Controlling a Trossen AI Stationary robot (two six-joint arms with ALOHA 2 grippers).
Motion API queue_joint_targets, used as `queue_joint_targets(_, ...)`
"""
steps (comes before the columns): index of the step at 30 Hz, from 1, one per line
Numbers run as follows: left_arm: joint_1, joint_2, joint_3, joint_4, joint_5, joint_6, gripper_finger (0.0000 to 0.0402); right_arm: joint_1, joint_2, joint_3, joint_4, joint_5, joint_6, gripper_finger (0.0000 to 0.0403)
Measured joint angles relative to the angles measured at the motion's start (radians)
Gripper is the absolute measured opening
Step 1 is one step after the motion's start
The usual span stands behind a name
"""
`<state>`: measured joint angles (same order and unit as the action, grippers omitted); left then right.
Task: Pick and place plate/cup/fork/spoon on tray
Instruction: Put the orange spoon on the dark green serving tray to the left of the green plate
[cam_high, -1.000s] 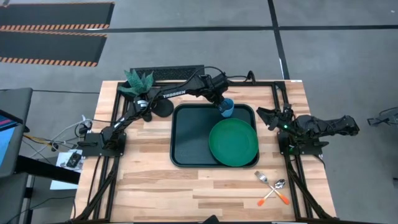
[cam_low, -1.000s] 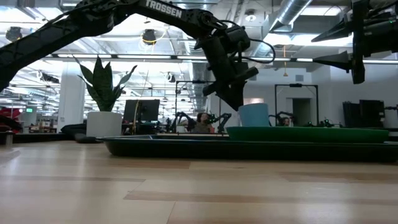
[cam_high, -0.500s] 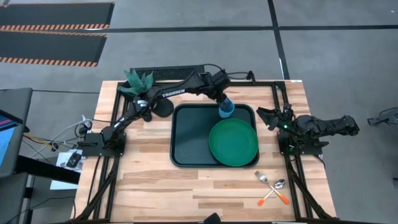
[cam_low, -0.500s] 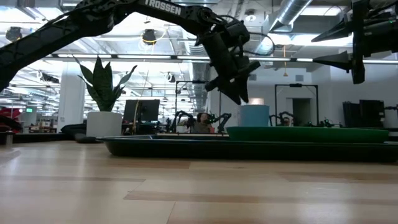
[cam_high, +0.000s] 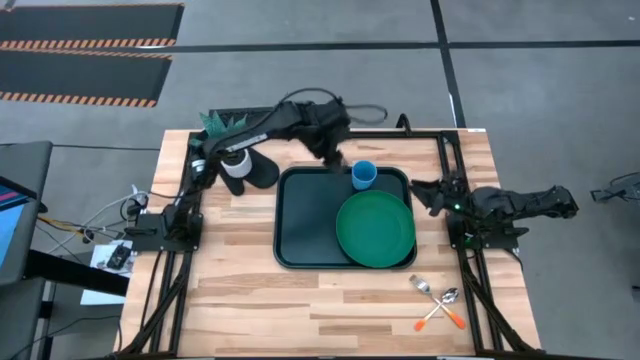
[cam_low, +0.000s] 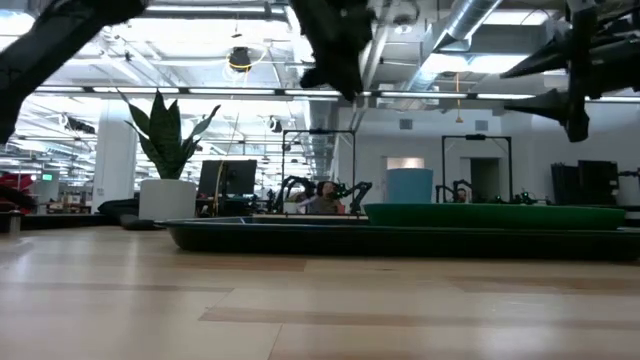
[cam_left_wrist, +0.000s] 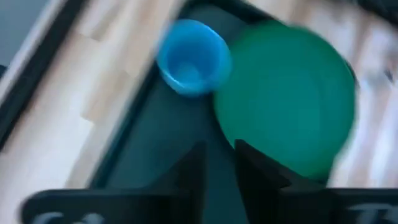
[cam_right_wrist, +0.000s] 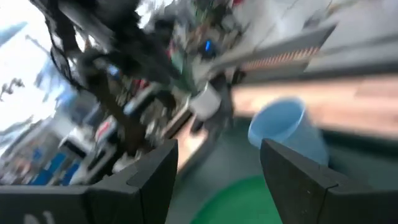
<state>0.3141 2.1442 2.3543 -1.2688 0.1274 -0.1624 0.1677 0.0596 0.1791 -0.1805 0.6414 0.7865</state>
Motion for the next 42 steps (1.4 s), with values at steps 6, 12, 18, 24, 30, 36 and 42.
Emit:
queue_joint_targets(6, -0.160, -0.092, 0.000, -0.059, -0.123, -0.019, 0.0007, 0.004, 0.103, 0.000, -0.048, -0.241, 0.090, 0.0234)
queue_joint_targets(12, -0.322, -0.146, 0.000, -0.063, -0.275, -0.130, 0.0001, 0.043, 0.281, 0.005, -0.049, -0.500, 0.177, 0.0156)
queue_joint_targets(18, -0.463, -0.169, 0.000, -0.088, -0.415, -0.288, 0.0003, 0.146, 0.445, 0.084, -0.241, -0.732, 0.338, 0.0076)
queue_joint_targets(24, -0.543, -0.177, 0.000, -0.140, -0.465, -0.404, 0.0001, 0.304, 0.587, 0.193, -0.403, -0.860, 0.465, 0.0023)
queue_joint_targets(30, -0.600, -0.244, 0.000, -0.186, -0.458, -0.480, 0.0001, 0.496, 0.688, 0.302, -0.475, -0.853, 0.689, 0.0005)
queue_joint_targets(36, -0.655, -0.337, 0.000, -0.185, -0.549, -0.535, 0.0002, 0.674, 0.790, 0.342, -0.544, -0.862, 0.910, 0.0045)
queue_joint_targets(42, -0.722, -0.396, 0.000, -0.239, -0.687, -0.577, 0.0025, 0.794, 0.887, 0.341, -0.555, -0.855, 1.042, 0.0146)
